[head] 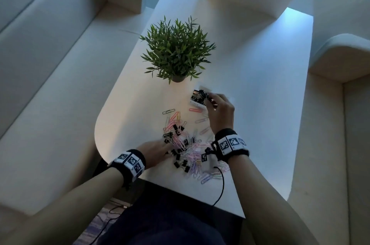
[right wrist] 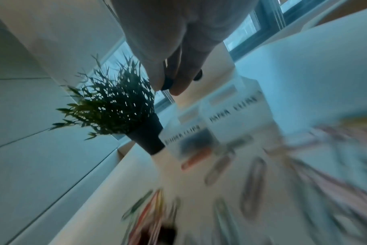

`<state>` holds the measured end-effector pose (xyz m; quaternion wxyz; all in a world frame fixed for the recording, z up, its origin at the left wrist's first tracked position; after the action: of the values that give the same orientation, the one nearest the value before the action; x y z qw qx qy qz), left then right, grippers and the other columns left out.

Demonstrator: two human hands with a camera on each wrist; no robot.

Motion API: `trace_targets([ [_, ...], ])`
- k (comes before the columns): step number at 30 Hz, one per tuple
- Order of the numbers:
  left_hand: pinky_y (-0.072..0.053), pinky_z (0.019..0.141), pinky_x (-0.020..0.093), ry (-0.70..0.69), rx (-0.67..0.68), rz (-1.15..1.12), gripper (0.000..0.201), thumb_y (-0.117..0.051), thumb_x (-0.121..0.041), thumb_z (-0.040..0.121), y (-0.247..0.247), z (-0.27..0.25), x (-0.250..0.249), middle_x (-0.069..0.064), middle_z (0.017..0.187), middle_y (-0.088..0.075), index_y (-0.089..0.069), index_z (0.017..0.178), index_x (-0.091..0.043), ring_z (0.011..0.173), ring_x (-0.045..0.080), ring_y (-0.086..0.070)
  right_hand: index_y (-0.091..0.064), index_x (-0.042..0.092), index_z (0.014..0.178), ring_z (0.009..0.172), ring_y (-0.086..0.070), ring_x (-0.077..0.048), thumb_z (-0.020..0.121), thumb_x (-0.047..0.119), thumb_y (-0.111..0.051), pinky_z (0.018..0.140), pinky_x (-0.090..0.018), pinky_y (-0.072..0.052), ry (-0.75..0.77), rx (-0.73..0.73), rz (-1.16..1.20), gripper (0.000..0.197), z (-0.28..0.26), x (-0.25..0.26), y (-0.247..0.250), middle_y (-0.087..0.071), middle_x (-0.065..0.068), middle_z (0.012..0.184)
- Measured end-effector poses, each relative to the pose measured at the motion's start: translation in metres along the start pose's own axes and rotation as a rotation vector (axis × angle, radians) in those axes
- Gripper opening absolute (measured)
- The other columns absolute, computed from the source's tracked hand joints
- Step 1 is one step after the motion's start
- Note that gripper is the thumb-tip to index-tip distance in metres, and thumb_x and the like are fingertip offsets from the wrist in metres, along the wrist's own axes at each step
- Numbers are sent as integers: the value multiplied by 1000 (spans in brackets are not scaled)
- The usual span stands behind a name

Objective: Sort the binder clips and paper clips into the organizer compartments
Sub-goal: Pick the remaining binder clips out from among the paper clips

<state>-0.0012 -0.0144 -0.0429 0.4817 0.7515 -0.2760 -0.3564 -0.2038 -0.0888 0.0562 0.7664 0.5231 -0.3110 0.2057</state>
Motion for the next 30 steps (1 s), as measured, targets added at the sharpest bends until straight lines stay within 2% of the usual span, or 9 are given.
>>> trace_targets([
  [4,-56,72,27,49,52,26,34,-53,-28,89,-1,-3,4,-3,110,-65,-51,122,-20,88,12,-65,-68,4,101,78,-65,-23,86,4,-62,74,-23,-52,99,178,-150,16,32,6,-23,-69,-12,96],
  [7,-48,63,33,207,117,-232,25,-31,-23,96,9,-8,8,5,85,-60,-38,120,-17,74,25,-60,-69,6,91,71,-66,-23,90,10,-55,66,-31,-57,161,339,-316,15,35,3,-38,-71,-10,87],
  [11,-40,55,23,332,-166,-466,25,-31,-16,97,65,1,14,10,77,-60,-47,115,-8,61,21,-52,-68,9,103,79,-68,-23,90,13,-56,74,-33,-56,66,122,-217,19,32,-13,-6,-72,-11,97],
  [14,-37,56,23,334,-340,-621,19,-30,-17,98,121,40,12,4,76,-55,-48,98,-10,59,14,-50,-66,11,107,84,-64,-20,88,11,-59,79,-26,-49,-116,-93,-119,20,5,-39,33,-70,-9,101],
  [16,-36,60,29,327,-375,-580,19,-32,-16,96,148,83,15,6,77,-51,-48,92,-7,65,20,-50,-68,12,101,82,-64,-21,86,9,-61,77,-24,-46,-202,-103,-84,17,-27,-52,47,-69,-7,96],
  [19,-41,73,40,300,-281,-397,16,-38,-12,92,155,149,19,20,91,-55,-50,93,-1,86,34,-53,-70,13,95,86,-61,-23,83,5,-63,77,-35,-53,-231,24,-98,16,-78,-64,47,-67,-6,94],
  [25,-48,77,43,89,-37,-38,19,-50,-21,84,128,188,2,17,99,-57,-58,92,-6,93,35,-52,-70,16,90,91,-57,-22,76,5,-71,64,-34,-56,-68,275,-215,18,-145,-50,26,-64,-4,96],
  [28,-48,79,45,31,-183,-117,23,-55,-21,82,139,173,0,15,113,-57,-62,100,-9,100,34,-53,-69,16,90,87,-57,-22,73,2,-73,64,-34,-56,102,366,-286,23,-153,-22,5,-64,-6,98],
  [30,-47,84,44,40,-337,-148,28,-58,-18,80,146,152,1,15,117,-56,-61,107,-11,105,33,-52,-67,16,99,90,-56,-23,73,2,-72,70,-32,-55,47,323,-326,30,-153,-21,4,-63,-7,103],
])
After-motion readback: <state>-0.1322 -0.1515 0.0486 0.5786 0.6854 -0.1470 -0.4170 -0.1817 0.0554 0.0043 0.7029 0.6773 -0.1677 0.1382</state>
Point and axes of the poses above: each hand's wrist, its own z-axis towards the middle knuckle, its own y-axis out of the back of the hand, x = y × z, the point moved 7 cm from there along z, towards the middle knuckle
